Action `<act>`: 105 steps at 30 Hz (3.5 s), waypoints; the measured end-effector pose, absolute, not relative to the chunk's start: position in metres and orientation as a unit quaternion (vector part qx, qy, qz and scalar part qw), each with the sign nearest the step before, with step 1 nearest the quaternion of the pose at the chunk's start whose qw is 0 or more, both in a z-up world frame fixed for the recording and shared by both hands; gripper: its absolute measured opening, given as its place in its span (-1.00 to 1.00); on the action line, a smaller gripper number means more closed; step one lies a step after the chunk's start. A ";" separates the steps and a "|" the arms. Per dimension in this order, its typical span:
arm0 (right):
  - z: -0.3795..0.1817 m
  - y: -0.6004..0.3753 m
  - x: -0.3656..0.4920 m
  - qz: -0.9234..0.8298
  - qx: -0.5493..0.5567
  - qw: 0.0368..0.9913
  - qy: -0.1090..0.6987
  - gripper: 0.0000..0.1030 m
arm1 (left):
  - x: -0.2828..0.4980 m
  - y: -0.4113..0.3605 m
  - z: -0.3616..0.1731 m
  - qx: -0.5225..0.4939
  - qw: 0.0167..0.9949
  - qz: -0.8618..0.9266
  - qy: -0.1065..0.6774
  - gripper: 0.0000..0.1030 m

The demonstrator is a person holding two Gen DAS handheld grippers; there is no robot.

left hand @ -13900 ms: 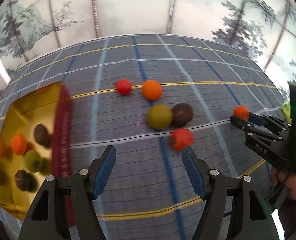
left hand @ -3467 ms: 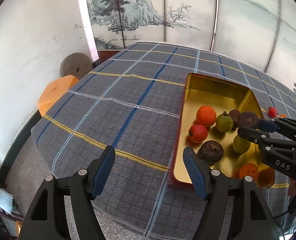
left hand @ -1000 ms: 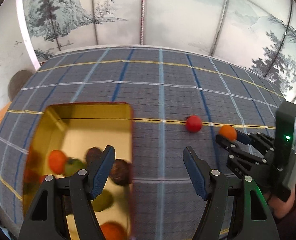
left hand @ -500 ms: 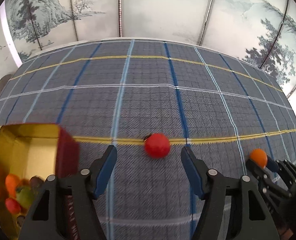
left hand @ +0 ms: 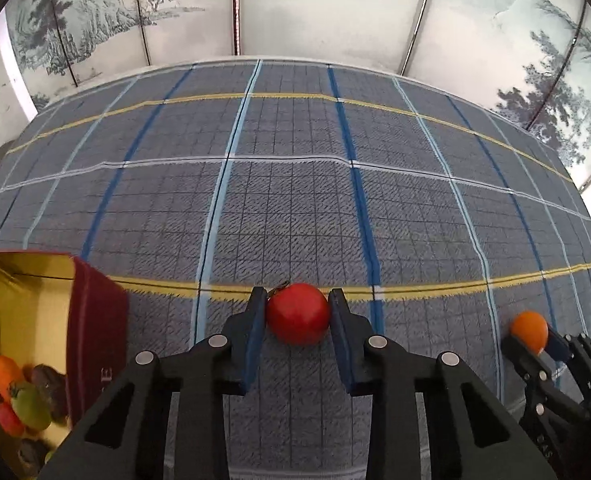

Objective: Organize fruits
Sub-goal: 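Grasp a tangerine with the right tool while the left tool grasps a red tomato, then lower the red tomato into the tin with the left tool while right holds tangerine, then hold the tangerine in the right tool and move it toward the tin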

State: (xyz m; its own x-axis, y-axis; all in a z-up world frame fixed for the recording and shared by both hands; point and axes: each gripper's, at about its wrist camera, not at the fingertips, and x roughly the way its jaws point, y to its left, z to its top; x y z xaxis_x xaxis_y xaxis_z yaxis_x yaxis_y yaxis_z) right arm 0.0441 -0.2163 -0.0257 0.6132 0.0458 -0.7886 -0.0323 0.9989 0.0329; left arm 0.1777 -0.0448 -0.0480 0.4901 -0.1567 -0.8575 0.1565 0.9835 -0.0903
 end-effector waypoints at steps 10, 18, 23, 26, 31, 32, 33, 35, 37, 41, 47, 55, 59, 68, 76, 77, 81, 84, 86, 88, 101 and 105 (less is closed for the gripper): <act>-0.026 -0.213 0.045 0.019 0.001 0.898 0.440 -0.36 | 0.110 -0.018 -0.013 -0.004 0.874 -0.098 0.477 -0.38; -0.026 -0.211 0.044 0.016 -0.004 0.898 0.440 -0.37 | 0.058 0.040 0.016 0.004 0.887 -0.080 0.454 -0.38; -0.026 -0.211 0.044 0.015 -0.005 0.898 0.440 -0.37 | 0.045 0.079 0.015 0.029 0.893 -0.046 0.447 -0.38; -0.026 -0.211 0.044 0.015 -0.006 0.898 0.440 -0.37 | 0.045 0.102 0.007 0.023 0.889 -0.027 0.457 -0.38; -0.026 -0.211 0.044 0.014 -0.007 0.898 0.440 -0.37 | 0.047 0.126 -0.009 0.011 0.882 -0.008 0.471 -0.38; -0.026 -0.211 0.043 0.014 -0.007 0.898 0.440 -0.37 | 0.047 0.128 -0.011 0.011 0.881 -0.006 0.473 -0.38; -0.026 -0.211 0.044 0.014 -0.007 0.898 0.440 -0.37 | 0.048 0.129 -0.013 0.011 0.880 -0.003 0.475 -0.38; -0.026 -0.211 0.044 0.014 -0.008 0.898 0.440 -0.37 | 0.048 0.131 -0.017 0.011 0.878 -0.006 0.478 -0.38; -0.026 -0.211 0.044 0.014 -0.008 0.898 0.440 -0.37 | 0.049 0.133 -0.019 0.019 0.880 -0.002 0.474 -0.38; -0.026 -0.211 0.043 0.013 -0.008 0.898 0.440 -0.37 | 0.051 0.133 -0.019 0.022 0.881 -0.002 0.473 -0.37; -0.026 -0.211 0.043 0.013 -0.009 0.898 0.440 -0.37 | 0.054 0.139 -0.020 0.015 0.880 0.004 0.475 -0.37; -0.025 -0.211 0.043 0.013 -0.009 0.898 0.440 -0.37 | 0.055 0.141 -0.020 0.016 0.880 0.009 0.475 -0.33; -0.025 -0.211 0.043 0.013 -0.009 0.898 0.440 -0.37 | 0.054 0.142 -0.020 0.020 0.881 0.010 0.473 -0.25; -0.025 -0.211 0.043 0.010 -0.012 0.898 0.440 -0.39 | 0.049 0.144 -0.019 0.017 0.881 0.005 0.472 -0.04; -0.024 -0.209 0.044 -0.004 -0.008 0.897 0.442 -0.40 | 0.031 0.147 -0.012 0.000 0.888 -0.011 0.460 0.08; -0.023 -0.209 0.044 -0.006 -0.009 0.897 0.443 -0.40 | 0.028 0.148 -0.011 -0.003 0.890 -0.008 0.455 0.15; -0.019 -0.204 0.045 -0.003 0.001 0.896 0.443 -0.41 | 0.014 0.156 -0.003 -0.003 0.902 0.018 0.432 0.30; -0.012 -0.193 0.043 0.011 0.007 0.898 0.440 -0.41 | 0.004 0.161 0.004 0.003 0.909 0.035 0.416 0.40; -0.005 -0.183 0.041 0.026 0.008 0.899 0.437 -0.41 | -0.001 0.165 0.007 0.007 0.912 0.045 0.408 0.43; 0.004 -0.167 0.039 0.045 0.004 0.902 0.430 -0.41 | -0.006 0.170 0.010 0.006 0.913 0.050 0.404 0.46; 0.039 -0.072 0.031 0.147 -0.032 0.907 0.394 -0.41 | -0.020 0.193 0.011 -0.015 0.910 0.071 0.408 0.54; 0.034 -0.079 0.032 0.135 -0.028 0.906 0.399 -0.41 | -0.017 0.192 0.008 -0.021 0.907 0.069 0.414 0.54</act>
